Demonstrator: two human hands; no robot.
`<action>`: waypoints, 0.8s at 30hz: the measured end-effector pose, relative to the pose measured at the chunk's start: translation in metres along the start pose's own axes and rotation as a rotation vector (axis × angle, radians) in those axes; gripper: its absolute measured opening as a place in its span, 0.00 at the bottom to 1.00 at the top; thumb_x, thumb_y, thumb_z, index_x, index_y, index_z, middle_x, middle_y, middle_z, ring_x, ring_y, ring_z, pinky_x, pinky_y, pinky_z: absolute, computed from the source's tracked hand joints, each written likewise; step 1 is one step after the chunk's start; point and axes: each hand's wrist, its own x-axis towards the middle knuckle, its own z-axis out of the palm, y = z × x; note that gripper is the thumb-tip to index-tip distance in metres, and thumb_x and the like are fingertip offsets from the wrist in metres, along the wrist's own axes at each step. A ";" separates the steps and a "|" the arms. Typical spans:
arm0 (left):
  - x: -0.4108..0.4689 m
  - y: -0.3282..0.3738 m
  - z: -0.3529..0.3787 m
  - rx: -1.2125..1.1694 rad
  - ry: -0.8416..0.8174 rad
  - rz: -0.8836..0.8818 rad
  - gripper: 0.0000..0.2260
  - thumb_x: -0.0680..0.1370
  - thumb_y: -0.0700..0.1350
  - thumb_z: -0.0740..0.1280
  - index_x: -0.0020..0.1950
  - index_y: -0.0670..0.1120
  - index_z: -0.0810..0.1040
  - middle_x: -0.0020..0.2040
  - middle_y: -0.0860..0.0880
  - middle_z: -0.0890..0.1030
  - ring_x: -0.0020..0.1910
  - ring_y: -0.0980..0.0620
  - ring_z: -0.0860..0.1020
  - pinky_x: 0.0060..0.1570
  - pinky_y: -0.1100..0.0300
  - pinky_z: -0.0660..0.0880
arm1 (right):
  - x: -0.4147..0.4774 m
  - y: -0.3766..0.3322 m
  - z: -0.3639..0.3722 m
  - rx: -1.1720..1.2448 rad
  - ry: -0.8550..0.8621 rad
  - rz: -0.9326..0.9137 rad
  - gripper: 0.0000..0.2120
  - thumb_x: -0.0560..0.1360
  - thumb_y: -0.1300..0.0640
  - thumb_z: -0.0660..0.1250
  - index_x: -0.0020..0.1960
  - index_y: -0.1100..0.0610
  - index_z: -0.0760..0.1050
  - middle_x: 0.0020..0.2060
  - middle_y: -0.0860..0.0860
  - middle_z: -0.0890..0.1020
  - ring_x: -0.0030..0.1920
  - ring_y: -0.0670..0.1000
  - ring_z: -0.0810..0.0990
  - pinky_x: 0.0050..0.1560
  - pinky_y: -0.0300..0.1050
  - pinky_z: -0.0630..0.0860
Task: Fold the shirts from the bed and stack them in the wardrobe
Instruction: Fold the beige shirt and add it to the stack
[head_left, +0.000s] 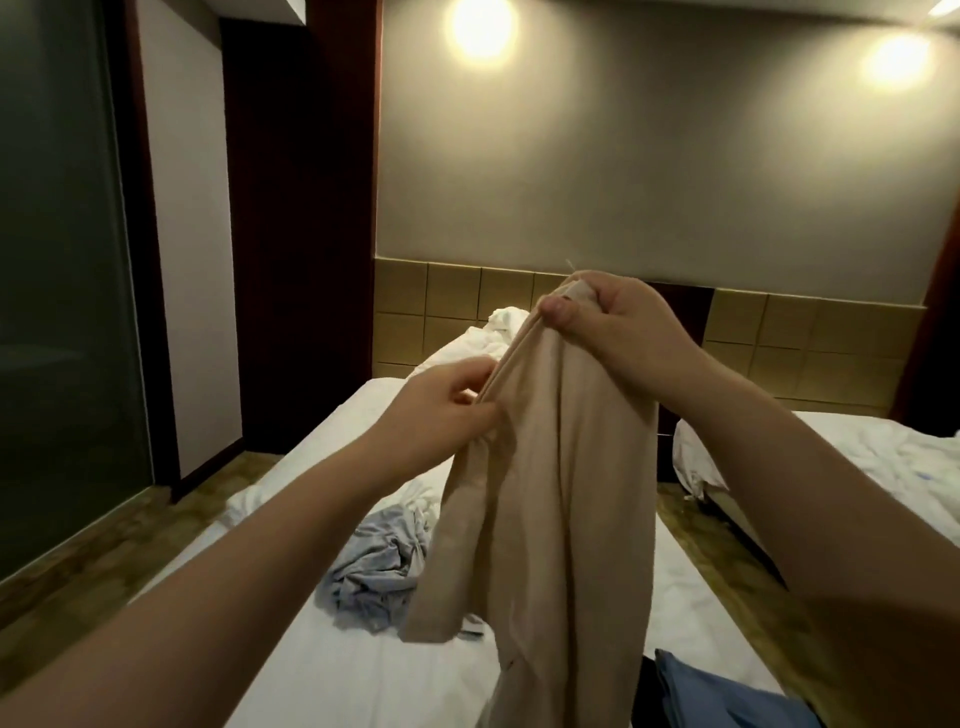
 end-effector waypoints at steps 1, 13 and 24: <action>-0.003 -0.004 0.002 -0.026 -0.009 -0.028 0.09 0.70 0.46 0.66 0.49 0.53 0.81 0.46 0.52 0.83 0.48 0.49 0.81 0.50 0.54 0.79 | 0.000 0.001 -0.001 -0.009 0.002 0.004 0.08 0.75 0.49 0.65 0.40 0.50 0.77 0.35 0.42 0.78 0.36 0.35 0.74 0.40 0.28 0.67; -0.015 -0.054 0.024 -0.070 -0.045 -0.275 0.02 0.72 0.48 0.72 0.39 0.53 0.83 0.38 0.52 0.84 0.34 0.60 0.80 0.38 0.66 0.77 | -0.015 0.011 -0.014 -0.030 0.017 0.045 0.09 0.76 0.52 0.66 0.37 0.48 0.75 0.41 0.51 0.81 0.40 0.41 0.75 0.42 0.28 0.68; -0.013 -0.055 -0.013 -0.028 0.059 -0.241 0.03 0.74 0.40 0.69 0.41 0.44 0.80 0.39 0.46 0.79 0.40 0.52 0.76 0.44 0.61 0.73 | -0.026 0.027 -0.022 -0.102 -0.067 0.134 0.11 0.73 0.53 0.68 0.47 0.61 0.80 0.42 0.57 0.81 0.44 0.52 0.78 0.47 0.42 0.73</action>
